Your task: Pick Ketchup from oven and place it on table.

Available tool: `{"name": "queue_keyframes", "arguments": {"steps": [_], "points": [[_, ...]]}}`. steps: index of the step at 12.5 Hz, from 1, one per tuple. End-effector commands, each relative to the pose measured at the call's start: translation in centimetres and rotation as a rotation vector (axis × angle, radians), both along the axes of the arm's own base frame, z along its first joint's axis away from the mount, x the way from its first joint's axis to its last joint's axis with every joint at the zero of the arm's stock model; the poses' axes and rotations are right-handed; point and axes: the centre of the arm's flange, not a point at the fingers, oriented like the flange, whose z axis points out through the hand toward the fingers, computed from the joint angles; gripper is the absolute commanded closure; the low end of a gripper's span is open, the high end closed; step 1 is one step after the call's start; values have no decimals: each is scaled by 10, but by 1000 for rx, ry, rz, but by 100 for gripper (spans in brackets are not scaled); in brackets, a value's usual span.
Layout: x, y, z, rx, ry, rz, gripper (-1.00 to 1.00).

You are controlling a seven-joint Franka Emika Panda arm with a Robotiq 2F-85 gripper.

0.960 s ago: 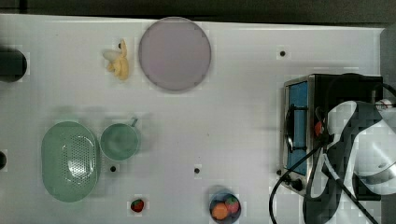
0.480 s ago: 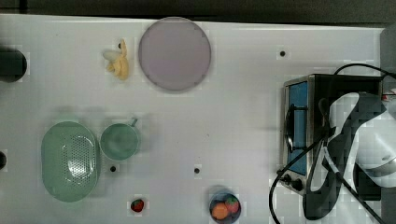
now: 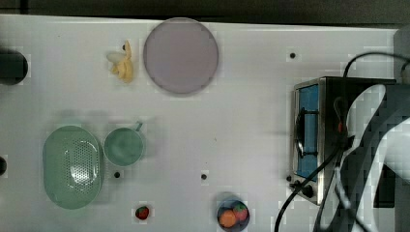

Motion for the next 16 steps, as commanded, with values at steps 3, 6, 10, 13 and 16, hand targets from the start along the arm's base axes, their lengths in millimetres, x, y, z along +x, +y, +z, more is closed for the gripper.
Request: {"name": "queue_keyframes", "arguments": {"steps": [3, 6, 10, 13, 16], "points": [[37, 163, 96, 96, -82, 342, -27], [48, 238, 91, 97, -48, 485, -27], [47, 310, 44, 37, 89, 647, -27], [36, 328, -13, 55, 148, 664, -27], [21, 326, -84, 44, 127, 608, -27]]}}
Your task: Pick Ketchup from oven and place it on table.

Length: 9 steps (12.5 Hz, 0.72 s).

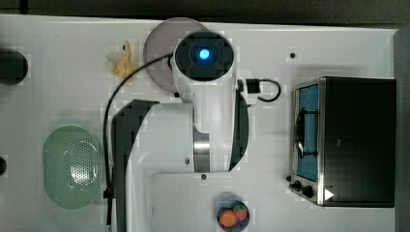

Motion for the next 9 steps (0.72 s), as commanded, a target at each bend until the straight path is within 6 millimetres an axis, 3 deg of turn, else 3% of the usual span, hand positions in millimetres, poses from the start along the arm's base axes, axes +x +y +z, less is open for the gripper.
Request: {"name": "queue_keyframes", "arguments": {"steps": [1, 4, 7, 8, 9], "points": [[-11, -34, -59, -23, 7, -94, -27], [-25, -34, -126, -29, 14, -94, -27], [-29, -35, -171, -38, 15, -96, -27], [-28, -34, -183, -38, 18, -99, -33], [-30, -34, -194, -38, 28, -102, -53]]}}
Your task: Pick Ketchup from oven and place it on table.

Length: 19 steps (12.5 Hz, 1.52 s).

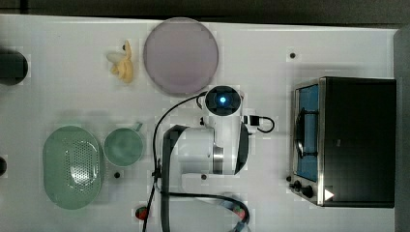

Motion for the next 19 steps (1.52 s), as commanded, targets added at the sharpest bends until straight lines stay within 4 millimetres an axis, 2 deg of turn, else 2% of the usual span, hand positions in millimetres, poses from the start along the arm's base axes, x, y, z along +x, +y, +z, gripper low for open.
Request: {"name": "queue_keyframes", "arguments": {"steps": [1, 2, 3, 5, 6, 8, 11, 13, 14, 16, 19], "points": [[13, 13, 3, 7, -69, -26, -74], [14, 13, -5, 4, -75, -24, -96], [16, 13, -8, 2, -88, -23, -100], [21, 12, 3, 4, -109, -26, -100], [25, 12, 19, 7, -124, -29, -100], [37, 6, 71, 17, -170, -43, -100], [49, -5, 180, 37, -232, -67, -100], [57, -8, 259, 45, -319, -67, -100], [59, -8, 293, 48, -352, -66, -100], [63, -7, 341, 49, -384, -63, -100], [56, -6, 382, 50, -322, -64, -100]]}}
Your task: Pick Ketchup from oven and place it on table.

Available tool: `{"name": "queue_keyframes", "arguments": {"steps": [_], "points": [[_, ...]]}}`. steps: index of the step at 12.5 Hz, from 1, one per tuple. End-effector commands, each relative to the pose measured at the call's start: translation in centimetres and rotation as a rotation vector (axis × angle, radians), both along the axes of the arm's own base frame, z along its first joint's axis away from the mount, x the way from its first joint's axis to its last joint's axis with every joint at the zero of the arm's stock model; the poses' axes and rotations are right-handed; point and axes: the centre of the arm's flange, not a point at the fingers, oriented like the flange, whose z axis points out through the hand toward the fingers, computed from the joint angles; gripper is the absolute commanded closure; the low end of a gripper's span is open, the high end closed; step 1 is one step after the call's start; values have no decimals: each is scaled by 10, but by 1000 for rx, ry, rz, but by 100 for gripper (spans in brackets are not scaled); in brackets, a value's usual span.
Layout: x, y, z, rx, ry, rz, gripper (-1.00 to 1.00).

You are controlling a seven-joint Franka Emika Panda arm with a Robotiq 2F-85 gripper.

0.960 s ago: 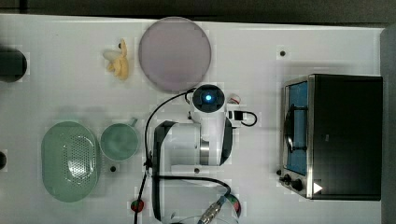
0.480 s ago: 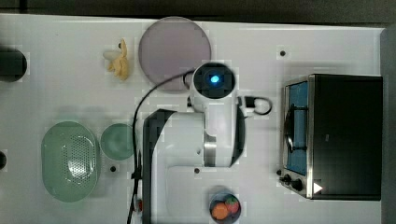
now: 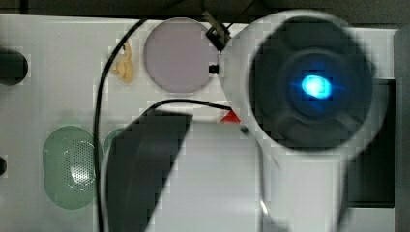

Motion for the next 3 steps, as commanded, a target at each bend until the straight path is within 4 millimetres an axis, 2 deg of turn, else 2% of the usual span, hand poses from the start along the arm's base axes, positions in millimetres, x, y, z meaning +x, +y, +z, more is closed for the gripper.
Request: {"name": "queue_keyframes", "arguments": {"steps": [1, 3], "points": [[-5, 3, -47, 23, 248, -36, -100], [-19, 4, -37, 28, 347, -37, -100]]}}
